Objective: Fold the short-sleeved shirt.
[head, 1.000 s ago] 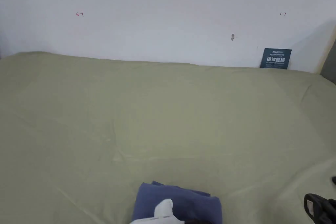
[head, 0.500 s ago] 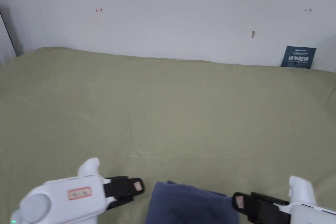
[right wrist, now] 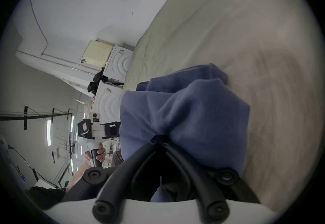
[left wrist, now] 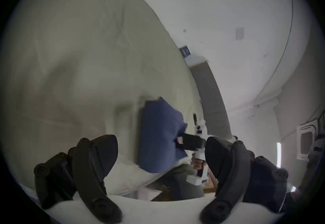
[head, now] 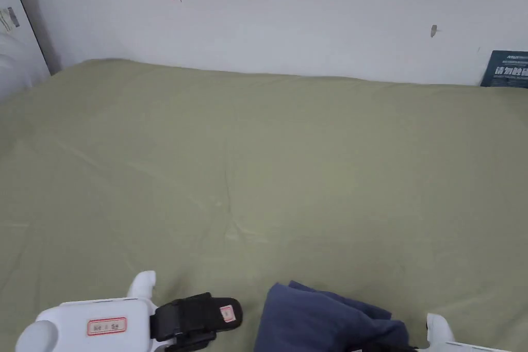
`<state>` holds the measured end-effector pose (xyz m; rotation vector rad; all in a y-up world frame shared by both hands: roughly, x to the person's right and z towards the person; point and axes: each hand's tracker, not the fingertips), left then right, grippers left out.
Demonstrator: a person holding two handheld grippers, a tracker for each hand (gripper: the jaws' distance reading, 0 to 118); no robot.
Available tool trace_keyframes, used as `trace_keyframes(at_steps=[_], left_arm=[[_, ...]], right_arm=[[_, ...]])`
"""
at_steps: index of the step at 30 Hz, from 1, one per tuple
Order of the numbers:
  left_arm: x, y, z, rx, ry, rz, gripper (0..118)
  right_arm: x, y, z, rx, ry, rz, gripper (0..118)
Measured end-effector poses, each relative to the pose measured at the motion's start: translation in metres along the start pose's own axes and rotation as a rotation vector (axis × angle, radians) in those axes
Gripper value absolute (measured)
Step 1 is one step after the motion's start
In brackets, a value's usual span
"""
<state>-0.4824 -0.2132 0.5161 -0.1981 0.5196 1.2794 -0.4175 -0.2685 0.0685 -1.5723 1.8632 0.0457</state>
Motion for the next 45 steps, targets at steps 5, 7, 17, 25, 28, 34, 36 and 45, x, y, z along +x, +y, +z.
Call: trace_keyframes(at_steps=[5,7,17,25,28,34,36,45], left_arm=[[0.002,-0.004,-0.069,-0.194,0.112,-0.02,106],[0.006,-0.008,-0.081,-0.141,0.007,-0.031,106],[-0.005,-0.014,-0.081,-0.115,0.071,0.052,31],[0.006,-0.003,-0.078,-0.133,0.118,-0.007,30],[0.001,0.007,-0.07,-0.147,0.12,-0.041,29],[0.0,0.041,0.013,-0.076,0.249,-0.117,28],[-0.026,0.067,0.051,-0.043,0.305,-0.092,28],[-0.061,0.122,0.17,0.014,0.589,-0.096,28]], right_arm=[[-0.004,0.0,0.001,-0.012,-0.009,0.036,0],[-0.004,-0.001,0.002,-0.01,-0.011,0.04,0],[-0.011,-0.002,0.0,0.009,-0.032,0.085,0],[-0.031,-0.005,0.002,0.018,-0.091,0.167,0],[-0.045,-0.008,0.008,0.043,-0.138,0.208,0],[-0.071,-0.007,0.038,0.122,-0.228,0.346,0],[-0.076,-0.007,0.046,0.15,-0.236,0.363,0],[-0.08,-0.009,0.063,0.207,-0.293,0.369,0]])
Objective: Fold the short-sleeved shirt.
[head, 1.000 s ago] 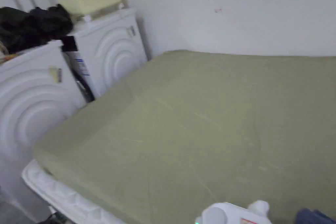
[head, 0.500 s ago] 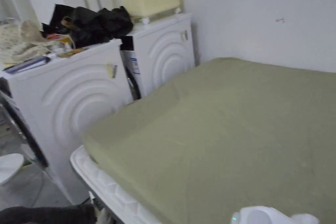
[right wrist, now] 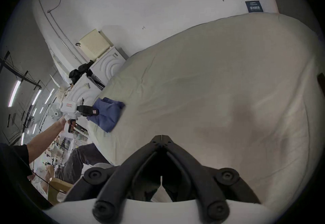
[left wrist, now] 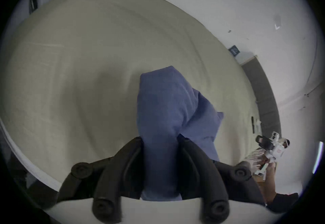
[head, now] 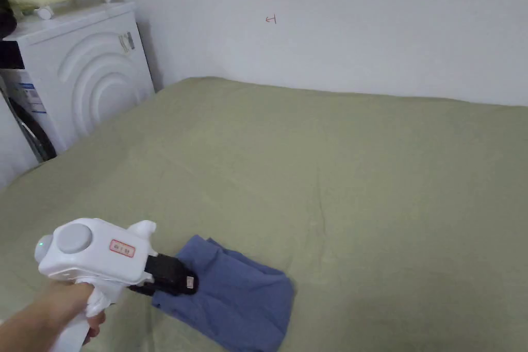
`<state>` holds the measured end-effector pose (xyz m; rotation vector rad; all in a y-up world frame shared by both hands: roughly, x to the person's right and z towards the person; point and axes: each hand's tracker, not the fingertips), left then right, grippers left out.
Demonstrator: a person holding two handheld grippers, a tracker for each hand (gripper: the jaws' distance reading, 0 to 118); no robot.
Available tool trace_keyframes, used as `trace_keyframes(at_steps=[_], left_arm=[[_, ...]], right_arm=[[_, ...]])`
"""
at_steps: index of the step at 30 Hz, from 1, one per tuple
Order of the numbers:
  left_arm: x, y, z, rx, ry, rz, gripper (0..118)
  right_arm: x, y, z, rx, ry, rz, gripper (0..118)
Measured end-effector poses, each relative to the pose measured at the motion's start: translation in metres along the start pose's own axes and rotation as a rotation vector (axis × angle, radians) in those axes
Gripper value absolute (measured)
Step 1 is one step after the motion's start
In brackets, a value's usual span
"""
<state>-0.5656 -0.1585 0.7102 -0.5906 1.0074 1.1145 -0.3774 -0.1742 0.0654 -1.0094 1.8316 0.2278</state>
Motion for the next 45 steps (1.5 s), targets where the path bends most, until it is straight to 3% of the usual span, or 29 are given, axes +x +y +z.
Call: trace_keyframes(at_steps=[6,12,13,15,18,22,24,26,28,30,34,39,45], left_arm=[[-0.075,0.008,0.017,-0.004,0.143,0.086,28],[-0.106,0.005,0.023,0.018,0.073,0.157,30],[-0.104,0.005,0.023,0.023,0.106,0.141,42],[-0.088,-0.006,0.027,0.009,0.227,0.138,86],[-0.089,-0.017,0.054,0.055,0.188,0.215,88],[-0.043,-0.026,0.106,0.319,0.288,0.111,86],[-0.01,-0.033,0.124,0.45,0.305,0.022,84],[0.043,-0.051,0.128,0.584,0.285,-0.09,71],[0.116,-0.081,0.123,0.781,0.307,-0.175,39],[0.168,-0.096,0.113,0.867,0.228,-0.202,7],[0.225,-0.108,0.084,0.866,0.144,-0.24,0],[0.319,-0.14,0.053,0.885,0.175,-0.462,0],[0.345,-0.161,0.034,0.932,0.171,-0.439,0]], right_arm=[[-0.003,-0.005,0.006,-0.022,-0.043,0.016,0],[-0.005,-0.001,0.01,-0.021,-0.066,0.02,0],[-0.005,0.0,0.01,-0.016,-0.062,0.016,0],[-0.007,0.001,0.012,-0.006,-0.054,0.01,0],[-0.011,0.003,0.02,0.005,-0.039,0.028,0],[-0.019,0.011,0.039,0.043,-0.036,0.061,0],[-0.026,0.02,0.052,0.099,-0.08,0.108,0],[-0.037,0.027,0.065,0.155,-0.144,0.178,0],[-0.053,0.032,0.078,0.212,-0.221,0.257,0],[-0.065,0.036,0.091,0.279,-0.309,0.303,0],[-0.083,0.041,0.109,0.463,-0.451,0.357,0],[-0.096,0.036,0.122,0.617,-0.572,0.42,0],[-0.085,0.021,0.12,0.646,-0.635,0.395,0]])
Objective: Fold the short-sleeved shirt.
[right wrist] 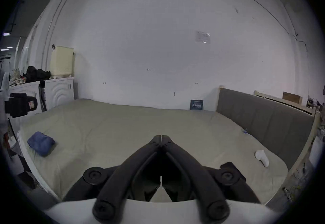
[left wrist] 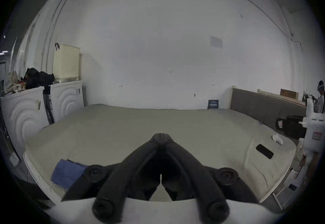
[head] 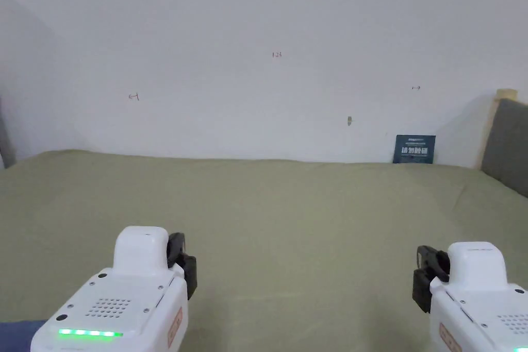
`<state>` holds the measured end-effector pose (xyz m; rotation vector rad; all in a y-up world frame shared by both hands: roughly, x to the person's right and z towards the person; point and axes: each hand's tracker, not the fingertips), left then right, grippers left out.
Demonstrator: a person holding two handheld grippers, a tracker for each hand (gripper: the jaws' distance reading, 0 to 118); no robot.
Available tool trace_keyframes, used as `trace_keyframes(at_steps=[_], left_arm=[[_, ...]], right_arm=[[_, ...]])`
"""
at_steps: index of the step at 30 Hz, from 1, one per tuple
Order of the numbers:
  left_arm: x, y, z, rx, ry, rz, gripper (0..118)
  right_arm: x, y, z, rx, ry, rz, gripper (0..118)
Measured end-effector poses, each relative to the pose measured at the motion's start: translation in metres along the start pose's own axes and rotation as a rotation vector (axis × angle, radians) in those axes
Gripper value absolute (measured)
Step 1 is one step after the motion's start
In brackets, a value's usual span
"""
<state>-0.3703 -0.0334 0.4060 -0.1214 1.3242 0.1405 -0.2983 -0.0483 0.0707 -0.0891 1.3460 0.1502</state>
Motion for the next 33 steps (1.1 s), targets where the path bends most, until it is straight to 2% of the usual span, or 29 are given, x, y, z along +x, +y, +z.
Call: trace_keyframes(at_steps=[9,10,11,13,14,15,17,24,30,33], left_arm=[[0.0,0.003,-0.008,-0.007,-0.008,-0.014,1],[0.0,0.007,-0.008,-0.006,-0.022,-0.005,4],[-0.002,0.009,-0.009,-0.004,-0.031,0.001,17],[-0.005,0.013,-0.011,0.001,-0.043,0.004,83],[-0.005,0.015,-0.011,0.002,-0.041,0.005,107],[-0.007,0.017,-0.012,-0.004,-0.023,0.006,115],[-0.01,0.017,-0.009,0.037,-0.015,0.029,115],[-0.012,0.018,-0.014,0.032,0.021,0.051,115],[-0.009,0.022,-0.014,0.037,-0.019,0.029,115],[-0.001,0.02,-0.014,0.054,-0.008,0.004,115]], right_arm=[[0.003,0.007,0.004,0.004,-0.04,0.005,0],[0.003,0.009,0.004,0.011,-0.04,0.005,0],[0.006,0.007,-0.001,0.017,-0.04,0.007,8],[0.007,0.011,-0.002,0.025,-0.037,0.009,78],[0.007,0.013,-0.004,0.023,-0.036,0.012,107],[0.007,0.018,-0.003,0.014,-0.037,0.012,117],[0.008,0.017,0.002,0.063,-0.049,0.003,117],[0.011,0.015,-0.003,0.051,-0.051,-0.026,117],[0.008,0.014,-0.006,0.096,-0.066,-0.041,117],[0.011,0.015,-0.004,0.162,0.035,-0.106,117]])
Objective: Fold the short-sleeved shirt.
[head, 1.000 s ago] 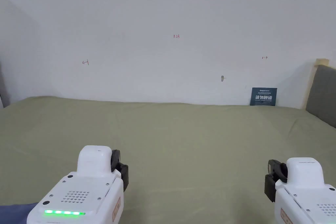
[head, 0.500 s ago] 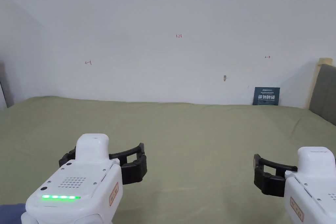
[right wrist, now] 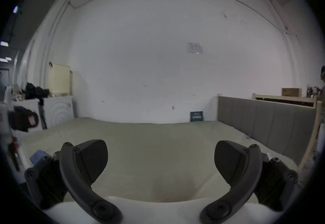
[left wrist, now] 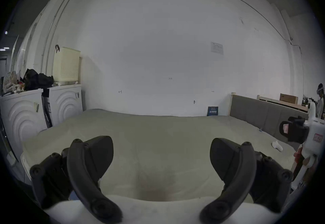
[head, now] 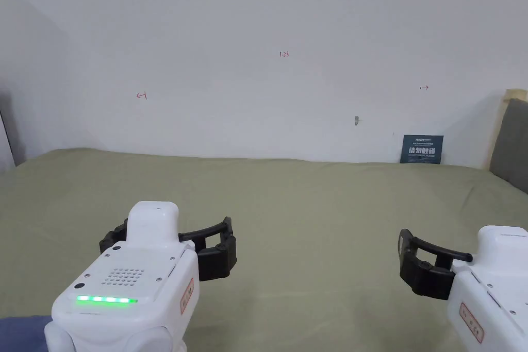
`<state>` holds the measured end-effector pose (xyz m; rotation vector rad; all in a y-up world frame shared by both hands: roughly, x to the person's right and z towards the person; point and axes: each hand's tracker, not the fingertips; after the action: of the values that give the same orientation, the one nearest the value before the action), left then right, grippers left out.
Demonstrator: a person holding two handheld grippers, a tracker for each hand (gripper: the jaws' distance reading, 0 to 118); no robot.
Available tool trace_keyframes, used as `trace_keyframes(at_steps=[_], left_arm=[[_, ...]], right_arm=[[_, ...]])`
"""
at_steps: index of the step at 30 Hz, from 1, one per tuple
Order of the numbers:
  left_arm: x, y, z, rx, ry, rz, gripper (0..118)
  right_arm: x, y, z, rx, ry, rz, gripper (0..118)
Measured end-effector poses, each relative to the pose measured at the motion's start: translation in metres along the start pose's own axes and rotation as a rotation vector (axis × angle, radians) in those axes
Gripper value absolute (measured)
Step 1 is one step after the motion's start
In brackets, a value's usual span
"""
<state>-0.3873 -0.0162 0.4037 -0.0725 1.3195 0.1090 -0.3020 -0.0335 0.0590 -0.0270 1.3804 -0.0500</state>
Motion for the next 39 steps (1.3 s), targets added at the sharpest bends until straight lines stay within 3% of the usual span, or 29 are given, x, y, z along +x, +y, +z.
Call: trace_keyframes(at_steps=[2,8,11,15,20,23,26,33,39], left_arm=[[0.0,-0.001,0.001,0.009,-0.004,0.001,115],[0.004,0.003,-0.003,0.001,-0.006,0.018,115],[0.006,0.004,-0.01,0.014,0.003,0.015,115],[0.01,0.007,-0.015,0.03,0.049,0.021,115],[0.003,0.002,-0.017,0.011,0.058,0.016,115],[-0.008,-0.002,-0.013,0.025,0.078,0.021,115],[-0.017,-0.003,-0.012,0.019,0.094,0.047,115],[-0.023,-0.002,-0.009,-0.003,0.084,-0.027,115],[-0.026,0.002,-0.003,0.003,0.08,-0.001,115]], right_arm=[[0.001,0.004,0.004,-0.006,0.039,-0.005,117],[-0.002,0.011,0.006,0.006,-0.039,-0.018,118],[0.0,0.005,0.001,0.009,-0.028,-0.019,118],[-0.008,0.006,-0.002,-0.013,-0.031,0.037,118],[-0.006,0.002,-0.004,-0.015,-0.005,0.025,118],[-0.005,0.003,-0.004,-0.014,-0.003,0.063,118],[-0.005,0.004,-0.003,-0.02,-0.059,0.107,118],[0.005,0.008,0.001,-0.027,-0.057,0.051,118],[0.007,0.012,0.001,-0.032,-0.075,0.097,118]])
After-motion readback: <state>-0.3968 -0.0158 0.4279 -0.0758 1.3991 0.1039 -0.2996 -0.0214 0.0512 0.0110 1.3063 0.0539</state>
